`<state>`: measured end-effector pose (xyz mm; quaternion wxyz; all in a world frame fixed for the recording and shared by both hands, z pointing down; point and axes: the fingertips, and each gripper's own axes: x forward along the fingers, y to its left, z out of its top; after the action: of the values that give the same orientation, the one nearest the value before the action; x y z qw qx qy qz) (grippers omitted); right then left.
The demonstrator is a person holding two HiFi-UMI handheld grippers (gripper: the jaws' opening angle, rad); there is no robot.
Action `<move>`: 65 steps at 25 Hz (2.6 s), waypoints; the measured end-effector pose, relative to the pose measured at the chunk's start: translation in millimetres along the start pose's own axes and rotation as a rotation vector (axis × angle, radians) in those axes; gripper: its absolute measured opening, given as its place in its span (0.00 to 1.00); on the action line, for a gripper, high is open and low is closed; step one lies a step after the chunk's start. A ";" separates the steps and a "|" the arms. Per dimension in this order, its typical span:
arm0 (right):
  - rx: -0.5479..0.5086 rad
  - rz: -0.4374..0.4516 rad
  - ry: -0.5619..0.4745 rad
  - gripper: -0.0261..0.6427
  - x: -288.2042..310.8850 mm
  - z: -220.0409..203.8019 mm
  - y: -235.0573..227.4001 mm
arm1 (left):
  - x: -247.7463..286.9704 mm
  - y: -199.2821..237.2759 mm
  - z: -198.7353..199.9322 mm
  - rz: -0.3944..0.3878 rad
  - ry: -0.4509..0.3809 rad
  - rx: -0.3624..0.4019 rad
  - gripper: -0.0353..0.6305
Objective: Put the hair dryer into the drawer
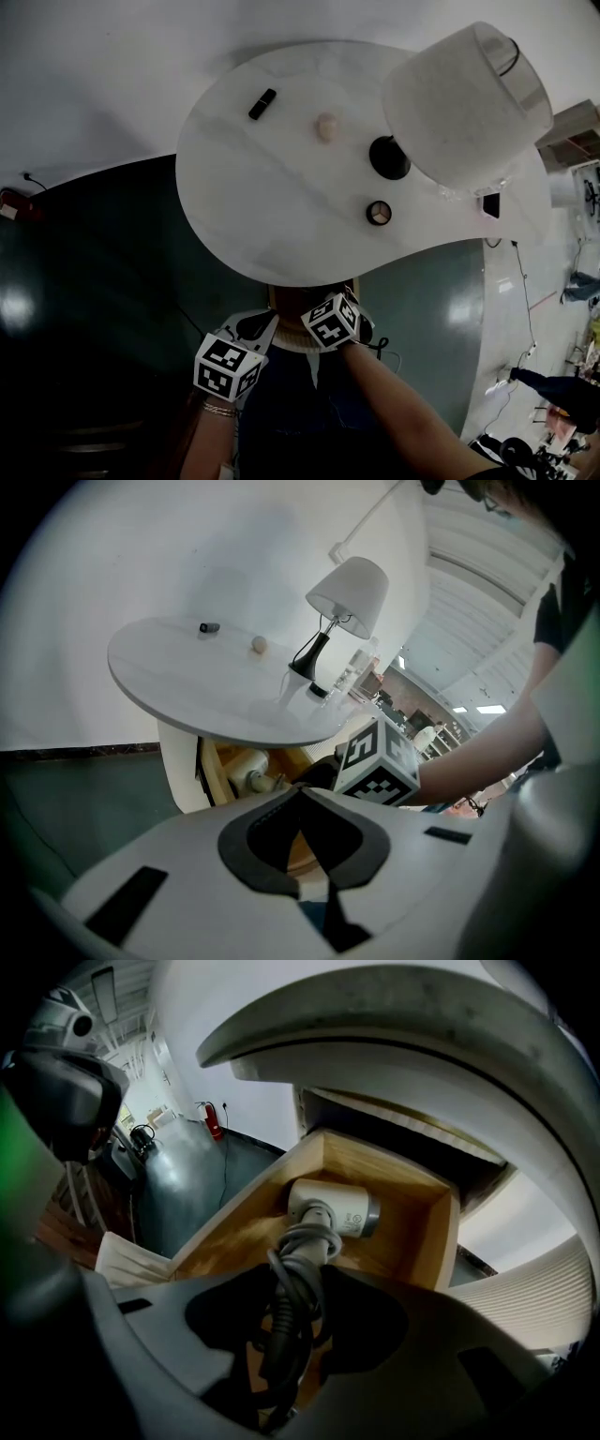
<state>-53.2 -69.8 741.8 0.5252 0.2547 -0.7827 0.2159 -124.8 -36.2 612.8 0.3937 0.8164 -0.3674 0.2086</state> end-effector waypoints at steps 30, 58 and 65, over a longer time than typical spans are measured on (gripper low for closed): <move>-0.124 0.017 -0.010 0.33 -21.9 -8.7 3.6 | -3.0 5.6 -9.4 0.008 0.012 -0.015 0.08; -0.081 0.096 -0.272 0.07 -144.8 26.2 0.3 | -26.2 -18.2 28.2 0.020 -0.031 0.041 0.08; -0.068 0.104 -0.369 0.07 -189.7 51.2 -6.3 | -37.9 -26.4 47.8 0.028 -0.058 0.068 0.08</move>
<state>-25.3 -73.1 547.2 0.3692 0.2315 -0.8847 0.1658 -126.6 -46.7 547.2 0.3521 0.8297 -0.3828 0.2027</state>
